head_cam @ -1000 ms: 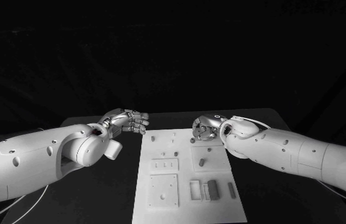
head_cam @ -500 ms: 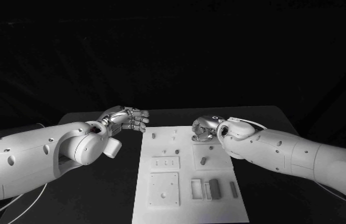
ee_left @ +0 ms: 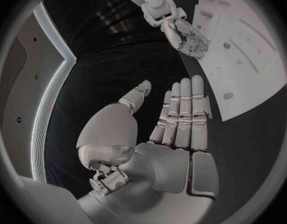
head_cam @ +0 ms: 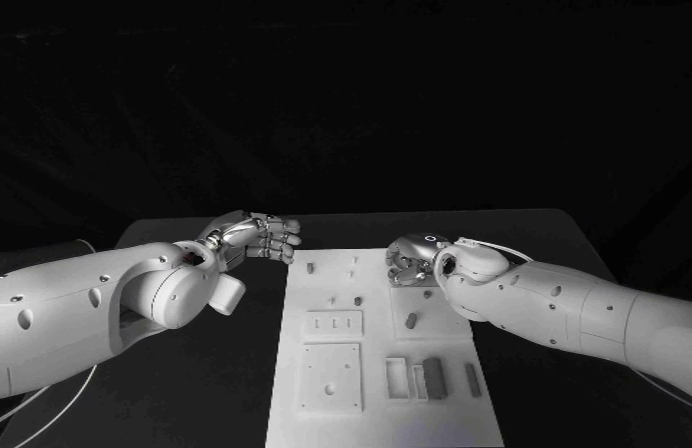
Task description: Assemble the parts on the task board
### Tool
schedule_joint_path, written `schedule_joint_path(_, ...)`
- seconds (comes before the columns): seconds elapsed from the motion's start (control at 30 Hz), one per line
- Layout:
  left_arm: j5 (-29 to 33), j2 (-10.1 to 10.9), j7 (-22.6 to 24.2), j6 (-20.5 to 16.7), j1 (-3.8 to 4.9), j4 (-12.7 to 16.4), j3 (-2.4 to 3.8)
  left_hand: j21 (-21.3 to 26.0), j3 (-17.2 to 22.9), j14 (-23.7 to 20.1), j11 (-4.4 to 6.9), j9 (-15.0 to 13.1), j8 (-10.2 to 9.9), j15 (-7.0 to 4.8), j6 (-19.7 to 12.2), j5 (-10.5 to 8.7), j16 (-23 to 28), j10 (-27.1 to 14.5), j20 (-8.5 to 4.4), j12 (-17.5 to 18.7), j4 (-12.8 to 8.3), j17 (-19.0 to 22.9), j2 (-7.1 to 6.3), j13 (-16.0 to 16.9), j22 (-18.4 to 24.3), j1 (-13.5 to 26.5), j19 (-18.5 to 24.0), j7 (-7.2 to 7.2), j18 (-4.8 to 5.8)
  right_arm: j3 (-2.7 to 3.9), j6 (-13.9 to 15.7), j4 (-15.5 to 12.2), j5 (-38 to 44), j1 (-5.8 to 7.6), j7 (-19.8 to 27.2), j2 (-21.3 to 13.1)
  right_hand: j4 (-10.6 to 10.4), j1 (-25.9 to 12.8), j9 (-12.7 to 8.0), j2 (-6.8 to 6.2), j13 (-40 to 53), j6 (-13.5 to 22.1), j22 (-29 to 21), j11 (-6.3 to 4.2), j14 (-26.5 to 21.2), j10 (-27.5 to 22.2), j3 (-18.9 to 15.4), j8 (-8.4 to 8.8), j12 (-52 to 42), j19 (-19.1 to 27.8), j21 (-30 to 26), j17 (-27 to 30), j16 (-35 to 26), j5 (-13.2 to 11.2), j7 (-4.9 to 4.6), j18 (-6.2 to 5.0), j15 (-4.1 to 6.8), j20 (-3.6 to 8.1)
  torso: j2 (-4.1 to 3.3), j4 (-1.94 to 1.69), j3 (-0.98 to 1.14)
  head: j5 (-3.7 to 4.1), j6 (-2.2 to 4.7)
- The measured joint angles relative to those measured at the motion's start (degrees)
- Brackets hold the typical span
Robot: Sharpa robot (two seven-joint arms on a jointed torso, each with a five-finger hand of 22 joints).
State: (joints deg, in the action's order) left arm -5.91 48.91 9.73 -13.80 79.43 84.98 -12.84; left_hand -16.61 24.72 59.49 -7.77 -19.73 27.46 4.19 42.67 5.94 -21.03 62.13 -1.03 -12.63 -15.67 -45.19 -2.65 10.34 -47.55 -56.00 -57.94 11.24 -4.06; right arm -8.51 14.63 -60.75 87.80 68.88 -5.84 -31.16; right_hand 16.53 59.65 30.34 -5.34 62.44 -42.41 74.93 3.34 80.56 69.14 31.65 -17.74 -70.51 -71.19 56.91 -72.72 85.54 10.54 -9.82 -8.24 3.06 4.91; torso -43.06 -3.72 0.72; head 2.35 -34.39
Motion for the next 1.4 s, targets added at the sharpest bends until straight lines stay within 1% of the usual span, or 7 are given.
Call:
schedule_joint_path(0.33, 0.0, -0.1, 0.0, 0.0, 0.00, -0.1, 0.00, 0.0, 0.0, 0.0, 0.00, 0.0, 0.0, 0.00, 0.0, 0.00, 0.0, 0.0, 0.01, 0.0, 0.0, -0.1, 0.01, 0.0, 0.0, 0.0, 0.0, 0.00, -0.01, 0.05, 0.0, 0.2, 0.1, -0.01, -0.1, 0.1, 0.2, 0.0, 0.0, 0.00, -0.2, -0.9, 0.0, -0.09, 0.0, 0.1, 0.2, 0.00, 0.0, -0.1, 0.0, 0.1, 0.0, 0.0, 0.13, 0.01, 0.00, -0.09, -0.54, -0.07, 0.18, 0.09, 0.41)
schedule_joint_path(0.43, 0.0, -0.1, -0.1, 0.0, 0.00, -0.1, 0.00, 0.0, 0.0, 0.0, 0.00, 0.0, 0.0, 0.00, 0.0, 0.00, 0.0, 0.0, 0.01, 0.0, 0.0, -0.1, 0.01, 0.0, 0.0, 0.0, 0.0, 0.00, -0.01, 0.10, 0.0, 0.3, 0.1, 0.06, -0.1, 0.1, 0.0, -0.2, -0.1, 0.28, -0.2, -1.2, 0.0, -0.29, 0.0, 0.3, 0.3, 0.00, -0.1, -0.2, 0.0, 0.2, 0.0, 0.0, 0.18, 0.01, 0.00, -0.18, -0.67, -0.10, 0.22, 0.09, 0.51)
schedule_joint_path(0.53, 0.0, 0.0, -0.1, 0.0, 0.00, -0.1, 0.00, 0.0, 0.0, 0.0, 0.01, 0.0, 0.0, 0.00, 0.0, 0.00, 0.0, 0.0, 0.01, 0.0, 0.0, -0.1, 0.01, 0.0, 0.0, 0.0, 0.0, 0.00, -0.01, 0.16, 0.2, 0.3, 0.3, 0.10, -0.1, 0.1, 0.2, 0.5, -0.1, 0.98, -0.2, -1.9, 0.0, -0.49, 0.0, 0.5, 0.6, -0.01, -0.3, -0.2, 0.0, 0.2, 0.0, 0.0, 0.38, 0.01, 0.00, -0.18, -0.79, -0.14, 0.23, -0.02, 0.70)
schedule_joint_path(0.73, 0.0, 0.0, -0.1, 0.0, 0.00, -0.3, 0.00, 0.0, 0.0, 0.0, 0.01, -0.1, 0.0, 0.00, 0.0, 0.00, 0.0, 0.0, 0.01, 0.0, 0.0, -0.2, 0.01, 0.0, 0.0, 0.0, 0.0, 0.00, -0.02, 0.24, 0.6, 0.4, 0.6, 0.11, -0.1, 0.2, 0.2, 0.8, -0.1, 1.29, -0.4, -2.8, 0.0, -0.49, 0.0, 0.5, 0.5, -0.18, -0.3, 0.0, 0.0, 0.4, 0.0, 0.0, 0.53, 0.01, 0.01, 0.02, -1.01, -0.17, 0.32, -0.18, 0.82)
schedule_joint_path(0.93, 0.0, 0.0, -0.1, 0.0, 0.00, -0.3, 0.00, 0.0, 0.0, 0.0, 0.01, -0.1, 0.0, 0.00, 0.0, 0.00, 0.0, 0.0, 0.01, 0.0, 0.0, -0.2, 0.01, 0.1, 0.0, 0.0, 0.0, 0.00, -0.01, 0.29, 1.2, 0.5, 1.0, 0.11, -0.1, 0.2, 0.2, 1.4, -0.1, 1.89, -0.5, -3.5, 0.0, -0.70, 0.0, 0.7, 0.5, -0.23, -0.3, 0.0, 0.0, 0.4, 0.0, 0.0, 0.77, 0.01, 0.01, 0.01, -1.18, -0.20, 0.35, -0.13, 0.81)
schedule_joint_path(1.2, 0.0, 0.1, -0.1, 0.0, 0.00, -0.3, 0.00, 0.0, 0.0, 0.0, 0.01, -0.2, 0.0, 0.00, 0.0, 0.00, 0.2, 0.0, 0.02, 0.0, 0.0, -0.3, 0.01, 0.1, 0.0, 0.0, 0.0, 0.00, -0.02, 0.30, 1.7, 0.0, 1.3, 0.10, 0.0, -0.2, 0.2, 1.8, -0.6, 1.58, -0.5, -3.6, 0.0, -0.86, 0.2, 0.9, 0.5, -0.20, -0.5, 0.1, 0.0, 0.4, 0.2, 0.3, 0.79, 0.02, 0.21, -0.01, -1.32, -0.21, 0.40, -0.08, 0.55)
schedule_joint_path(1.4, 0.0, 0.1, -0.2, 0.0, 0.00, -0.4, 0.00, 0.0, 0.0, 0.0, 0.01, -0.1, 0.0, 0.00, 0.0, 0.00, 0.2, 0.0, 0.02, 0.0, 0.0, -0.3, 0.01, 0.1, 0.0, 0.0, 0.0, 0.00, -0.02, 0.30, 1.9, -0.5, 1.5, 0.11, 0.0, -0.7, 0.2, 1.8, -0.4, 1.58, -0.7, -3.7, 0.0, -0.90, 0.2, 0.9, 0.5, -0.17, -0.5, 0.1, 0.0, 0.4, 0.2, 0.3, 0.97, 0.01, 0.21, -0.01, -1.41, -0.18, 0.43, -0.12, 0.40)
